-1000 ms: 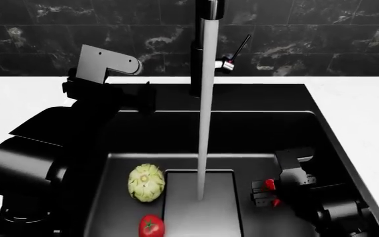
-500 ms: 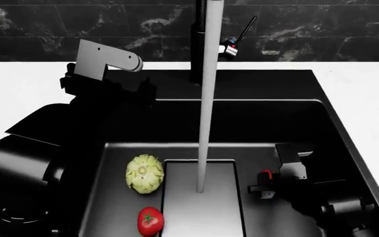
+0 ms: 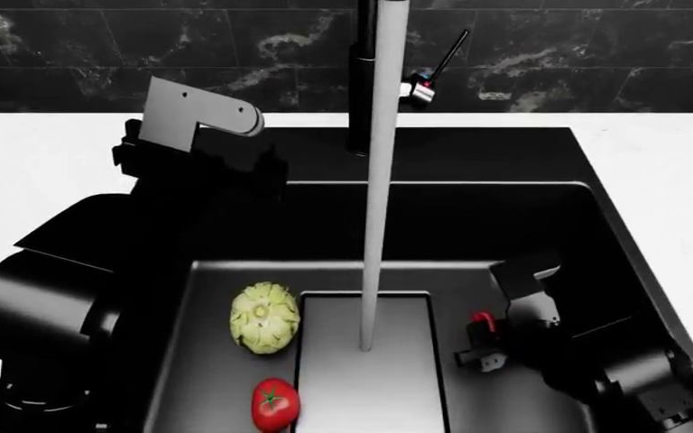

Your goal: Pick the tomatos and chili peppers from the sink and place them in one bowl. Place the artichoke in the other bowl. Then turn off the sink faucet.

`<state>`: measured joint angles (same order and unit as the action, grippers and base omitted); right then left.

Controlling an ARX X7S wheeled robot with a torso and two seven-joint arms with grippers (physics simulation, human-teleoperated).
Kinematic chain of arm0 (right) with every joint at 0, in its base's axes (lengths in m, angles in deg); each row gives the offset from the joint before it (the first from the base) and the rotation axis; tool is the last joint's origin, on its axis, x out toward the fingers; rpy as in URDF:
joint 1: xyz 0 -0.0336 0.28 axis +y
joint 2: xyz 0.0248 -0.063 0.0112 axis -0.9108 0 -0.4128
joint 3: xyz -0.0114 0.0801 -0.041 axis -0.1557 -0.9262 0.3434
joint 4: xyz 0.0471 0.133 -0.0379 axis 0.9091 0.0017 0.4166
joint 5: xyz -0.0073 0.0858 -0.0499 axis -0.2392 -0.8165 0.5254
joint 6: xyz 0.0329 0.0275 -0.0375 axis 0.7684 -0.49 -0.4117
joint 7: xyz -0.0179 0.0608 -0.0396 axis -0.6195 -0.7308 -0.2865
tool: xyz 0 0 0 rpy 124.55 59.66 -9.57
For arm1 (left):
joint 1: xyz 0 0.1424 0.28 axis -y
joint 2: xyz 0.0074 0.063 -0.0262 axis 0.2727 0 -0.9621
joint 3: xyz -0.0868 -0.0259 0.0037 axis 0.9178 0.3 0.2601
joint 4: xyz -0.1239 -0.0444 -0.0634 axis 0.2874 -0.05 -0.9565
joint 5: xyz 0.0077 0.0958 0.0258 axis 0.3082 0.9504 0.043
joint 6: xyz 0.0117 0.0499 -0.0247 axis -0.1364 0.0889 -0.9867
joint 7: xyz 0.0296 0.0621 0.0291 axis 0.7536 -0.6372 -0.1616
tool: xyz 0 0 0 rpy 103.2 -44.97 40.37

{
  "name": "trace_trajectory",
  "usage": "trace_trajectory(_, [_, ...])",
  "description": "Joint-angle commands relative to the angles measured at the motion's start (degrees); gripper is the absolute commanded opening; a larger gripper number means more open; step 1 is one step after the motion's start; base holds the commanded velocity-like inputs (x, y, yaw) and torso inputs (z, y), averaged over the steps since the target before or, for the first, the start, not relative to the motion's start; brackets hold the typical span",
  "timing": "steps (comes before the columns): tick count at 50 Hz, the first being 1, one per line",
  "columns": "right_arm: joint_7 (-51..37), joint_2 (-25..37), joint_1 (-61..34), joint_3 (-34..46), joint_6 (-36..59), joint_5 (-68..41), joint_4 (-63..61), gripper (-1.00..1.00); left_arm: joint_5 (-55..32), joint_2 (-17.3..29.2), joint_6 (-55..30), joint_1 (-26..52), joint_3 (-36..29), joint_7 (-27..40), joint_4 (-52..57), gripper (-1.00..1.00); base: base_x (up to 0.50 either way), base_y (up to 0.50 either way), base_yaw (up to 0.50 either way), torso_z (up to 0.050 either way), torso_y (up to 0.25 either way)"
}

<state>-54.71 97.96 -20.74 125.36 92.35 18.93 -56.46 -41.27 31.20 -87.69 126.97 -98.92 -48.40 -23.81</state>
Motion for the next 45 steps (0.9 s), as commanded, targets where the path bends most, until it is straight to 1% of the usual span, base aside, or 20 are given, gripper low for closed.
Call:
trace_trajectory(1, [-6.4, 6.04, 0.91, -4.33, 15.36, -8.57, -25.08, -1.0, -0.04, -0.17, 0.52, -0.12, -0.27, -0.57, 0.29, 1.0, 0.0, 0.0, 0.0, 0.0, 0.0])
trace_trajectory(12, [-17.86, 6.12, -6.92, -17.25, 33.28, -23.45, -38.17, -1.0, -0.43, 0.19, -0.72, -0.08, -0.69, -0.36, 1.47, 1.0, 0.0, 0.0, 0.0, 0.0, 0.0])
trace_trajectory(14, [-21.76, 6.84, -8.93, -18.22, 33.92, -28.52, -38.35, -1.0, 0.9, 1.36, 1.06, -0.17, -2.96, -0.29, 2.05, 1.0, 0.0, 0.0, 0.0, 0.0, 0.0])
trace_trajectory(16, [-25.7, 7.21, -10.54, -21.97, 33.4, -33.79, -39.8, -1.0, 0.71, 1.26, -0.68, -0.1, -2.96, 0.06, 2.48, 1.0, 0.0, 0.0, 0.0, 0.0, 0.0])
trace_trajectory(18, [-31.0, 9.14, -13.85, -21.57, 33.74, -40.55, -39.5, -1.0, 1.03, 1.24, -1.69, -0.15, -3.17, 0.83, 2.98, 1.0, 0.0, 0.0, 0.0, 0.0, 0.0])
trace_trajectory(22, [-43.57, 15.24, -21.89, -19.4, 33.27, -57.42, -38.4, -1.0, 0.18, 1.53, -8.79, 0.69, -2.67, 1.7, 8.03, 1.0, 0.0, 0.0, 0.0, 0.0, 0.0])
trace_trajectory(23, [-46.65, 16.8, -23.44, -19.24, 32.37, -61.1, -37.9, -1.0, -0.5, 3.0, -8.04, 0.57, -4.49, 0.0, 10.51, 1.0, 0.0, 0.0, 0.0, 0.0, 0.0])
trace_trajectory(24, [-48.34, 18.16, -25.98, -18.39, 32.5, -63.68, -37.54, -1.0, -1.02, 1.48, -11.64, 0.93, -2.51, 1.04, 11.3, 1.0, 0.0, 0.0, 0.0, 0.0, 0.0])
trace_trajectory(29, [-53.43, 21.43, -36.31, -14.38, 32.19, -70.77, -35.02, -1.0, -4.05, 1.07, -23.31, 5.53, -0.68, 0.48, 18.53, 1.0, 0.0, 0.0, 0.0, 0.0, 0.0])
trace_trajectory(30, [-53.32, 21.7, -36.14, -14.33, 31.88, -70.73, -35.32, -1.0, -9.9, 1.82, -24.63, 6.55, 1.02, 4.49, 18.45, 1.0, 0.0, 0.0, 0.0, 0.0, 0.0])
trace_trajectory(33, [-52.02, 21.76, -34.95, -14.66, 31.27, -68.43, -35.97, -1.0, -35.69, 7.05, -24.6, 8.71, 3.48, 30.04, 14.4, 1.0, 0.0, 0.0, 0.0, 0.0, 0.0])
trace_trajectory(34, [-52.48, 22.38, -35.84, -14.2, 31.27, -69.39, -35.66, -1.0, -44.28, 8.16, -24.57, 9.21, 3.87, 36.78, 12.45, 1.0, 0.0, 0.0, 0.0, 0.0, 0.0])
trace_trajectory(36, [-52.99, 22.56, -36.74, -13.24, 31.16, -69.77, -35.35, -1.0, -61.47, 9.34, -24.41, 9.86, 3.91, 46.46, 9.47, 1.0, 0.0, 0.0, 0.0, 0.0, 0.0])
trace_trajectory(37, [-53.7, 22.67, -37.1, -12.68, 30.9, -70.34, -35.5, -1.0, -69.15, 9.95, -24.16, 10.14, 3.55, 49.45, 9.5, 1.0, 0.0, 0.0, 0.0, 0.0, 0.0])
trace_trajectory(38, [-54.0, 22.72, -37.19, -12.46, 30.6, -70.53, -35.75, -1.0, -77.74, 10.52, -23.55, 10.3, 3.44, 57.77, 5.52, 1.0, 0.0, 0.0, 0.0, 0.0, 0.0])
trace_trajectory(40, [-53.13, 22.87, -36.17, -12.86, 30.28, -69.17, -36.66, -1.0, -87.82, 12.28, -21.26, 9.74, 2.08, 64.01, 3.77, 1.0, 0.0, 0.0, 0.0, 0.0, 0.0])
trace_trajectory(41, [-52.7, 22.93, -35.69, -12.95, 30.13, -68.7, -36.93, -1.0, -92.03, 12.42, -17.63, 8.75, 2.44, 67.97, 2.89, 1.0, 0.0, 0.0, 0.0, 0.0, 0.0])
trace_trajectory(43, [-52.5, 23.17, -35.46, -12.69, 29.95, -68.51, -36.9, -1.0, -96.94, 14.64, -20.39, 9.53, -2.88, 70.02, 4.14, 1.0, 0.0, 0.0, 0.0, 0.0, 0.0])
trace_trajectory(44, [-52.99, 23.24, -36.22, -12.2, 29.93, -69.14, -36.59, -1.0, -102.99, 16.25, -15.9, 9.22, -5.63, 75.19, 3.02, 1.0, 0.0, 0.0, 0.0, 0.0, 0.0])
trace_trajectory(45, [-53.6, 23.29, -37.23, -11.75, 29.9, -69.77, -36.45, -1.0, -104.83, 16.69, -14.69, 9.09, -7.19, 77.21, 3.32, 1.0, 0.0, 0.0, 0.0, 0.0, 0.0])
